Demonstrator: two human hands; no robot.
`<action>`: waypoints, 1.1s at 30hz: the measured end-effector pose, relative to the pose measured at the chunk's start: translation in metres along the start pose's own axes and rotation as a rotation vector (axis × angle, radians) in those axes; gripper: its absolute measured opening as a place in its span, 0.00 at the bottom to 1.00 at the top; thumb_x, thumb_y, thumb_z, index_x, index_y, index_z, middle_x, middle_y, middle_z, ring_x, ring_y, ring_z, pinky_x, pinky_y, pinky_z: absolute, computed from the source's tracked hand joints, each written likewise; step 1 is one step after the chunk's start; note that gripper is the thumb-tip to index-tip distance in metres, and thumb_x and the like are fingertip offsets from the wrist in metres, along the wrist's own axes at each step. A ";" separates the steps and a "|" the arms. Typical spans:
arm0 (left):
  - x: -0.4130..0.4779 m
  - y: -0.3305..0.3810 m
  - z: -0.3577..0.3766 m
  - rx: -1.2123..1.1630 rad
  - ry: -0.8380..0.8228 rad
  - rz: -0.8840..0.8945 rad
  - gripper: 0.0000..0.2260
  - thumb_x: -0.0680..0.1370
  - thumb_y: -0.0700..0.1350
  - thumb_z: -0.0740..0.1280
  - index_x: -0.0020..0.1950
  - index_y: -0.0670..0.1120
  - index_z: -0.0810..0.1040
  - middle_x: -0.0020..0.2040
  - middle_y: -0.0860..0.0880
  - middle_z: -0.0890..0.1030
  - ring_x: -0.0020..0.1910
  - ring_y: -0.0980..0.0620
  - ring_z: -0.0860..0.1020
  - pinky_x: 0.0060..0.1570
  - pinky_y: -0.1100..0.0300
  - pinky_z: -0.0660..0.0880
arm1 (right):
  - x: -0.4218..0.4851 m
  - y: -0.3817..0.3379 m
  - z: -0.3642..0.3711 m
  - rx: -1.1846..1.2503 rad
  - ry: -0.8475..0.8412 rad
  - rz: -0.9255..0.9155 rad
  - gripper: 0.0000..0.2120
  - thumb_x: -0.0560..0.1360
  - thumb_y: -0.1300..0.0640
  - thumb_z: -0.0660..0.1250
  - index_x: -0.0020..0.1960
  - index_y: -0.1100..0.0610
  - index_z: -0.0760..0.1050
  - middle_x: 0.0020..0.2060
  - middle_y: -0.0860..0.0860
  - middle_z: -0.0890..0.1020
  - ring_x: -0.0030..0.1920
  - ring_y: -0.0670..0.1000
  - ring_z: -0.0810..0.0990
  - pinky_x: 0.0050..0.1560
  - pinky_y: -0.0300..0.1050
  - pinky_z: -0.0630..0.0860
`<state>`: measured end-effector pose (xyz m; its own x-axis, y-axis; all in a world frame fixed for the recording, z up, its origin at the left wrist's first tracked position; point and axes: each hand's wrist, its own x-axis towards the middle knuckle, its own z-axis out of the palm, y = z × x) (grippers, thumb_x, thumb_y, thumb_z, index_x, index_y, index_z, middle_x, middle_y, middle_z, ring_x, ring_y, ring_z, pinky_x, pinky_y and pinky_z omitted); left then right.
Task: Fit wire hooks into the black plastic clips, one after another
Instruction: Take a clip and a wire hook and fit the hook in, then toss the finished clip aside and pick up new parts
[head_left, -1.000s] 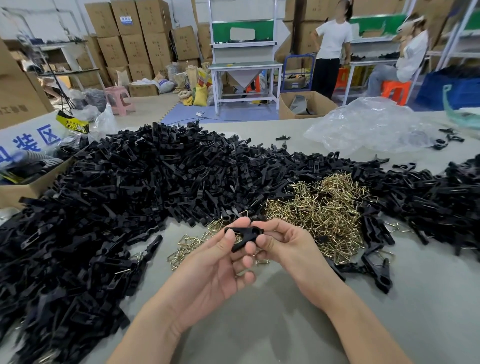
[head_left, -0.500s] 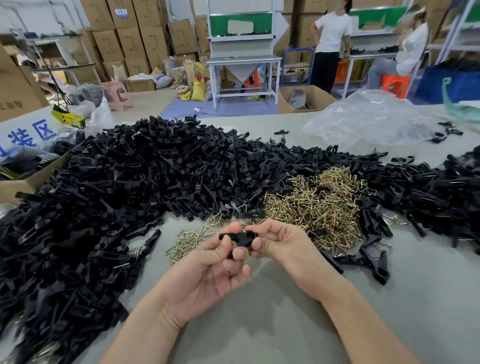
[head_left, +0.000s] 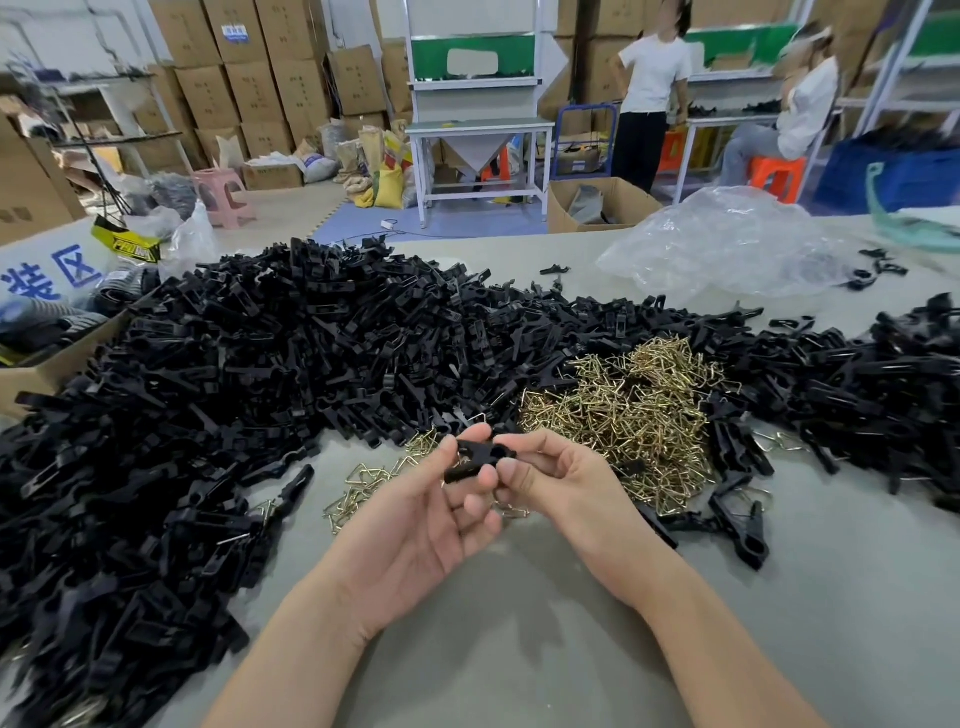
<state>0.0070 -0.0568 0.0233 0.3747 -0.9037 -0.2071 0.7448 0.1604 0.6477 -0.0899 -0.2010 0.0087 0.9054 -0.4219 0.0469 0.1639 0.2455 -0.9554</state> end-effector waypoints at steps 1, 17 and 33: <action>0.001 0.000 0.001 0.015 0.014 0.010 0.16 0.80 0.51 0.64 0.64 0.45 0.79 0.42 0.46 0.81 0.32 0.54 0.78 0.42 0.56 0.81 | -0.001 -0.001 -0.001 0.005 0.027 -0.005 0.10 0.75 0.65 0.71 0.56 0.61 0.79 0.43 0.54 0.87 0.41 0.48 0.84 0.46 0.39 0.81; -0.005 -0.008 -0.009 0.789 0.552 0.580 0.09 0.83 0.42 0.63 0.52 0.51 0.82 0.39 0.52 0.83 0.35 0.55 0.78 0.42 0.57 0.72 | -0.021 -0.107 -0.089 0.146 0.837 -0.254 0.44 0.80 0.60 0.69 0.82 0.51 0.41 0.53 0.57 0.83 0.37 0.47 0.87 0.43 0.40 0.84; 0.002 -0.008 -0.039 1.927 0.781 0.366 0.19 0.83 0.57 0.54 0.73 0.57 0.68 0.75 0.52 0.68 0.74 0.49 0.64 0.73 0.51 0.59 | 0.017 0.027 0.026 -1.267 0.160 -0.394 0.20 0.84 0.56 0.58 0.76 0.49 0.67 0.65 0.46 0.74 0.64 0.47 0.71 0.68 0.44 0.68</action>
<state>0.0236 -0.0441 -0.0105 0.8145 -0.5385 0.2158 -0.5785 -0.7264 0.3710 -0.0600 -0.1790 -0.0084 0.8123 -0.3948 0.4294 -0.1509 -0.8533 -0.4992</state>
